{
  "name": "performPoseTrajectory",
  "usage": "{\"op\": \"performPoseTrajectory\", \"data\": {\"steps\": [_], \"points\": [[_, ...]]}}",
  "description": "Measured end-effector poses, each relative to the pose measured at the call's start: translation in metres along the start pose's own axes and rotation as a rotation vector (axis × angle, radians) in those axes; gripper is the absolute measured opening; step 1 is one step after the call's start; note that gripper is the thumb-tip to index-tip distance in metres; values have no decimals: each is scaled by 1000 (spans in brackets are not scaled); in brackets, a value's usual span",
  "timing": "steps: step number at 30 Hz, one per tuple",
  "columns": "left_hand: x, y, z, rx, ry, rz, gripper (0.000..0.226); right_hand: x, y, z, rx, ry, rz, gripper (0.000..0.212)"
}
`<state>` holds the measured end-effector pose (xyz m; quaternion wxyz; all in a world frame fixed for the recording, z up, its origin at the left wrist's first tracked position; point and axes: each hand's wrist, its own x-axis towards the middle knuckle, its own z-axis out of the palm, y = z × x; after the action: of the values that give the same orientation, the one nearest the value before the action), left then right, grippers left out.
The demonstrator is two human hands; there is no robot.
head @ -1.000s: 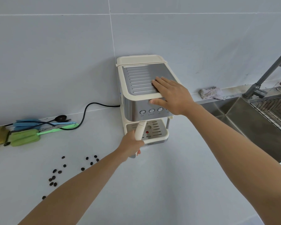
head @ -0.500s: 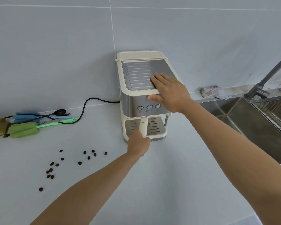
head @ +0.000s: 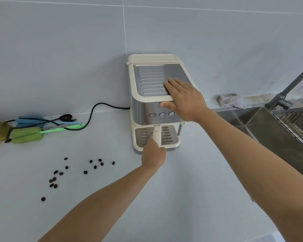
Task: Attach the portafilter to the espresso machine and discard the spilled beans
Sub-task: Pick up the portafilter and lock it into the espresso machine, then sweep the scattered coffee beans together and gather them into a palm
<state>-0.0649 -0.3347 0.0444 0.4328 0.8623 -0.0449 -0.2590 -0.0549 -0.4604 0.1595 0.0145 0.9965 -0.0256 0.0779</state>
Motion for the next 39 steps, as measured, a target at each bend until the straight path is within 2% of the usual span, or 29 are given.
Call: {"op": "performPoseTrajectory", "data": {"steps": [4,8,13,16,18,22,24,26,28,33,39], "points": [[2,-2,-3,6,-43,15,35,0,-1,-1,-15,-15,2,67],[1,-5,-9,145,-75,95,35,-1,-2,-2,-9,-31,24,67],[-10,-15,-30,653,-158,384,43,-8,-6,5,25,-54,113,68],[-8,-31,-55,837,-136,408,59,-6,-25,11,78,21,189,68],[-7,-89,-148,827,39,362,65,31,-126,12,177,73,118,68],[-9,-108,-169,907,124,416,89,22,-144,24,237,164,258,71],[-8,-161,-246,882,311,404,83,44,-228,38,279,150,155,77],[-3,-174,-257,884,393,385,70,39,-237,38,259,180,157,81],[-3,-182,-262,898,374,354,66,34,-237,45,268,156,158,86],[3,-187,-280,918,440,308,68,26,-241,56,228,105,110,94],[4,-203,-298,901,429,295,79,30,-246,65,220,31,114,88]]}}
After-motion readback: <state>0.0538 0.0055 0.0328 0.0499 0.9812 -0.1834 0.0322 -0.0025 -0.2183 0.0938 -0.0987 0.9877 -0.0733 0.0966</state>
